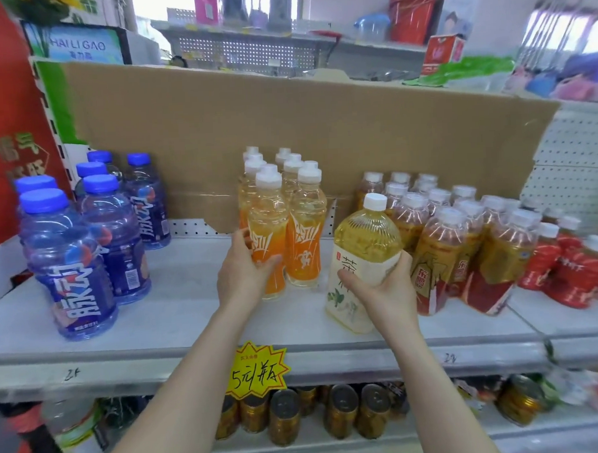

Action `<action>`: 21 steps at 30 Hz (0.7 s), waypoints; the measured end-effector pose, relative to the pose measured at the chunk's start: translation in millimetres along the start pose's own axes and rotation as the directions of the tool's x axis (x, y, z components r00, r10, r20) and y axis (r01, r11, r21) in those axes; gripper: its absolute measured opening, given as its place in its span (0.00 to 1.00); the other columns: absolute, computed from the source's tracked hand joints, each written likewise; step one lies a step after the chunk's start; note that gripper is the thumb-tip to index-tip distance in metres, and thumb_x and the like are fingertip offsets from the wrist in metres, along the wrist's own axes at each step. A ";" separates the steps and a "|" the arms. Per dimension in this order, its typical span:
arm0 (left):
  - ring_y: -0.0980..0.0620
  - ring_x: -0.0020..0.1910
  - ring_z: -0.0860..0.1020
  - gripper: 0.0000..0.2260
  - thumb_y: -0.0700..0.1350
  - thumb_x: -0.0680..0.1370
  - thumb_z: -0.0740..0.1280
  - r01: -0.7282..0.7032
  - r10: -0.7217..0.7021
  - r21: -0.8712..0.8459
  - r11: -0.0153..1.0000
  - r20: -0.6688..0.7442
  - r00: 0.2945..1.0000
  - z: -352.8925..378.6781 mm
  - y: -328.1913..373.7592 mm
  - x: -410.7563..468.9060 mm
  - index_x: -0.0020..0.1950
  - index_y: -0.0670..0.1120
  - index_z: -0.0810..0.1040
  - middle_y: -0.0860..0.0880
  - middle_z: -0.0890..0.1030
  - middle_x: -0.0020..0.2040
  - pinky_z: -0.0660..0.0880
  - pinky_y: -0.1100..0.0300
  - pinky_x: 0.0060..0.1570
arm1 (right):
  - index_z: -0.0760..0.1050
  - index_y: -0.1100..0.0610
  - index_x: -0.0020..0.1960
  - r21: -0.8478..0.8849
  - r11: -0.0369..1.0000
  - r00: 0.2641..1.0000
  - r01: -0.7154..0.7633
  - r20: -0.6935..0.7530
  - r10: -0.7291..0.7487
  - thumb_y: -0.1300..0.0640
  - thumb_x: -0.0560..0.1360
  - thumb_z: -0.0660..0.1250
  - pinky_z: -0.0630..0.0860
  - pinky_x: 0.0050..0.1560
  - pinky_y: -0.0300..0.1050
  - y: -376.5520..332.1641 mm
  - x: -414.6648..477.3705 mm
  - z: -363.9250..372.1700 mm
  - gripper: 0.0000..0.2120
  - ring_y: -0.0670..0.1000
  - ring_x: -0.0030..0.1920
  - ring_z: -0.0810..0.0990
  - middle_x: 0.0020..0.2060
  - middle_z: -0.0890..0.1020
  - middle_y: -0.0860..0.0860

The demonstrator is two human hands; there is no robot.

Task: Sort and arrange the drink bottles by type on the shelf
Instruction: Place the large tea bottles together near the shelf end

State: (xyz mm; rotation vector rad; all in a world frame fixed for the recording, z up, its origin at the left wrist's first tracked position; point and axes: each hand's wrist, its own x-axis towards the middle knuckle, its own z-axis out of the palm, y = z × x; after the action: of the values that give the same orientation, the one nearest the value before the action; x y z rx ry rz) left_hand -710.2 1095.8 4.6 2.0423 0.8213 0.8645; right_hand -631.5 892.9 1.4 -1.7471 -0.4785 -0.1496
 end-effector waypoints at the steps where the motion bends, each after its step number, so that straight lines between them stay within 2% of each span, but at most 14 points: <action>1: 0.45 0.61 0.80 0.30 0.58 0.74 0.73 -0.002 0.002 -0.002 1.000 0.000 1.000 1.6 0.5 -0.6 0.71 0.54 0.65 0.51 0.79 0.66 0.77 0.45 0.58 | 0.65 0.47 0.66 0.007 1.000 1.000 -0.003 0.004 0.003 0.49 0.66 0.83 0.77 0.63 0.55 -0.4 0.7 -1.0 0.37 0.48 0.61 0.79 0.59 0.79 0.43; 7: 0.44 0.65 0.76 0.29 0.50 0.76 0.72 -0.068 0.070 -0.026 0.997 0.068 0.995 5.8 -6.7 -4.2 0.74 0.55 0.63 0.49 0.76 0.68 0.75 0.45 0.61 | 0.71 0.45 0.63 0.083 0.997 0.999 -0.007 -0.040 0.011 0.48 0.65 0.84 0.80 0.61 0.56 -6.5 -7.3 -22.5 0.33 0.43 0.57 0.81 0.55 0.83 0.41; 11: 0.44 0.68 0.71 0.31 0.50 0.77 0.71 -0.115 0.115 -0.020 0.993 0.009 0.993 4.8 -3.5 -25.3 0.76 0.52 0.61 0.46 0.70 0.71 0.71 0.46 0.63 | 0.72 0.41 0.60 0.167 0.985 0.994 -0.043 -0.090 0.059 0.42 0.61 0.83 0.81 0.59 0.57 -8.1 -27.2 -51.4 0.32 0.45 0.56 0.84 0.54 0.85 0.42; 14: 0.43 0.71 0.69 0.31 0.50 0.78 0.70 -0.182 0.181 -0.033 0.983 -0.035 0.983 9.4 7.3 -53.7 0.78 0.50 0.60 0.44 0.65 0.74 0.69 0.44 0.68 | 0.73 0.40 0.61 0.213 0.975 0.984 -0.064 -0.150 0.098 0.40 0.59 0.82 0.82 0.58 0.58 -3.5 -45.2 -80.7 0.34 0.46 0.57 0.84 0.55 0.85 0.42; 18: 0.49 0.66 0.71 0.21 0.46 0.79 0.69 -0.271 0.272 -0.136 0.953 -0.011 0.962 31.1 32.2 -98.3 0.71 0.50 0.70 0.49 0.72 0.67 0.71 0.49 0.64 | 0.74 0.43 0.63 0.241 0.965 0.963 -0.099 -0.220 0.154 0.47 0.63 0.84 0.82 0.57 0.58 11.1 -64.9 -129.4 0.32 0.47 0.55 0.85 0.54 0.86 0.42; 21: 0.56 0.59 0.77 0.15 0.45 0.79 0.68 -0.247 0.296 -0.328 0.912 0.108 0.949 57.5 59.4 -136.5 0.66 0.54 0.74 0.53 0.77 0.61 0.74 0.58 0.61 | 0.74 0.45 0.61 0.270 0.954 0.948 -0.128 -0.249 0.197 0.47 0.62 0.84 0.83 0.56 0.60 26.9 -74.8 -170.5 0.32 0.49 0.55 0.86 0.53 0.86 0.45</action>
State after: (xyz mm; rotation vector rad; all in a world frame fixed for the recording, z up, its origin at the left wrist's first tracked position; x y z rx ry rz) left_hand -726.8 938.3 -14.9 1.9354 0.2915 0.9075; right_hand -661.9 707.6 -9.2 -1.4809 -0.1407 -0.1997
